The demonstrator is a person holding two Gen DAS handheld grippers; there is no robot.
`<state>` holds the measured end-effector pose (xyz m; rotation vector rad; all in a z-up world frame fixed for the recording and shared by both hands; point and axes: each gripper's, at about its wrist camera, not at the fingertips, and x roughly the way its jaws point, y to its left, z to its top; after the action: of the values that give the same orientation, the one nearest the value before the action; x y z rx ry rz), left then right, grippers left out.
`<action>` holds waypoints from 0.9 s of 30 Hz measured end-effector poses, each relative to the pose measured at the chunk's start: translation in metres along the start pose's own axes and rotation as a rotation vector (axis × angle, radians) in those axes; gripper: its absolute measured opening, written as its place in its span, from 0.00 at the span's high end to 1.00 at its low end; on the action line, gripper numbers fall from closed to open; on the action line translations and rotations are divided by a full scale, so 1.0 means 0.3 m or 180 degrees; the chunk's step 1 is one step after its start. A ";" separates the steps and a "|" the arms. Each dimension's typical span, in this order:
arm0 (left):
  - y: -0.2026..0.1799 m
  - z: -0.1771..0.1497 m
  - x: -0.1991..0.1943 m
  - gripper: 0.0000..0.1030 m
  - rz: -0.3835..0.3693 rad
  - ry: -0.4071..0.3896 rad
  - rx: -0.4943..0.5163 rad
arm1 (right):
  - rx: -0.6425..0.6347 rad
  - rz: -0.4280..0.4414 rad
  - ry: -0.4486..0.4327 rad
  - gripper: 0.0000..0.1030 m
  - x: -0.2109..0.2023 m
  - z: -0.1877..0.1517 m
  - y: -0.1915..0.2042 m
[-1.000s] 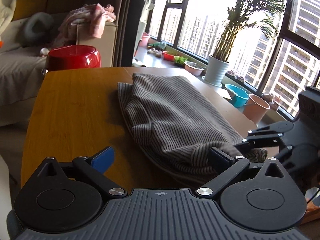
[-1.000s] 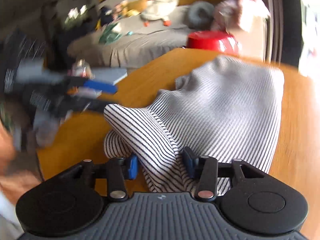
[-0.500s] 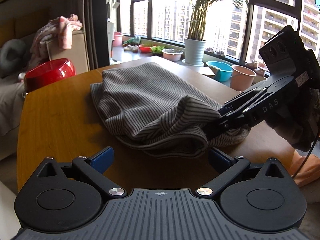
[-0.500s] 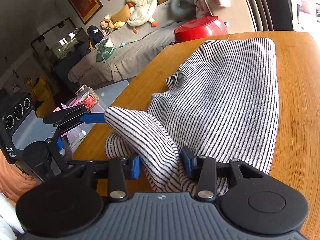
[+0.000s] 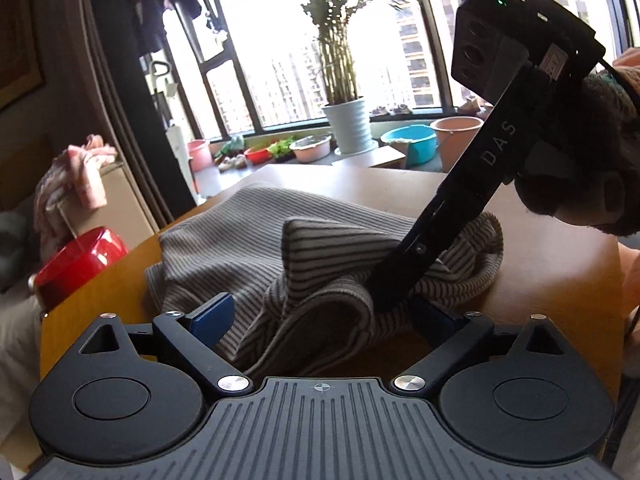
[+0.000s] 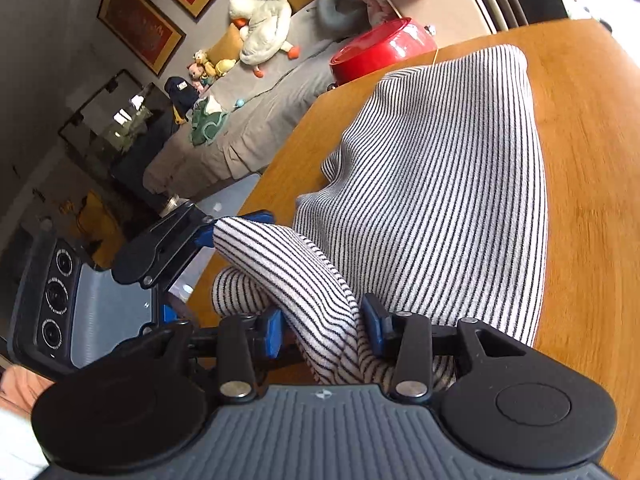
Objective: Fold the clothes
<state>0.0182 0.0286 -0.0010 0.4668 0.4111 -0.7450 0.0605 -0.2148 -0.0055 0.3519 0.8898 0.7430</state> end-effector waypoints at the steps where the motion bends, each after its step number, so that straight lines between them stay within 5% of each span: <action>1: 0.005 0.001 0.003 0.16 -0.0077 0.0000 -0.0034 | -0.0096 -0.0075 -0.0032 0.59 -0.011 -0.003 0.015; 5: 0.039 0.001 0.006 0.28 -0.0276 0.0008 -0.0252 | -0.0760 -0.0469 -0.0375 0.41 -0.124 -0.031 0.084; 8: 0.127 -0.009 0.008 0.33 -0.0520 0.0022 -0.0896 | -0.1454 -0.0903 -0.0544 0.30 -0.204 -0.086 0.139; 12: 0.237 -0.034 0.015 0.35 -0.0707 -0.0003 -0.1696 | -0.2275 -0.1440 -0.0387 0.26 -0.185 -0.198 0.163; 13: 0.251 -0.037 0.020 0.35 -0.0685 0.0010 -0.1792 | -0.2381 -0.1542 -0.0332 0.35 -0.173 -0.220 0.161; 14: 0.262 -0.041 0.025 0.36 -0.0636 0.0028 -0.1845 | -0.2368 -0.1563 -0.0236 0.63 -0.164 -0.229 0.157; 15: 0.269 -0.044 0.030 0.36 -0.0605 0.0046 -0.1879 | -0.2354 -0.1584 -0.0140 0.72 -0.155 -0.238 0.152; 18: 0.291 -0.055 0.046 0.35 -0.0600 0.0083 -0.1995 | -0.2361 -0.1666 -0.0074 0.73 -0.157 -0.248 0.149; 22: 0.294 -0.059 0.049 0.34 -0.0616 0.0100 -0.2012 | -0.2766 -0.1657 -0.0383 0.29 -0.174 -0.257 0.231; 27: 0.280 -0.060 0.003 0.30 -0.0632 0.0200 -0.1906 | -0.3206 -0.1385 -0.0382 0.28 -0.061 -0.271 0.325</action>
<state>0.0762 0.0918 0.0051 -0.1163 0.7172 -0.7573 -0.0547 -0.1609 0.0115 -0.6659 0.3684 0.6639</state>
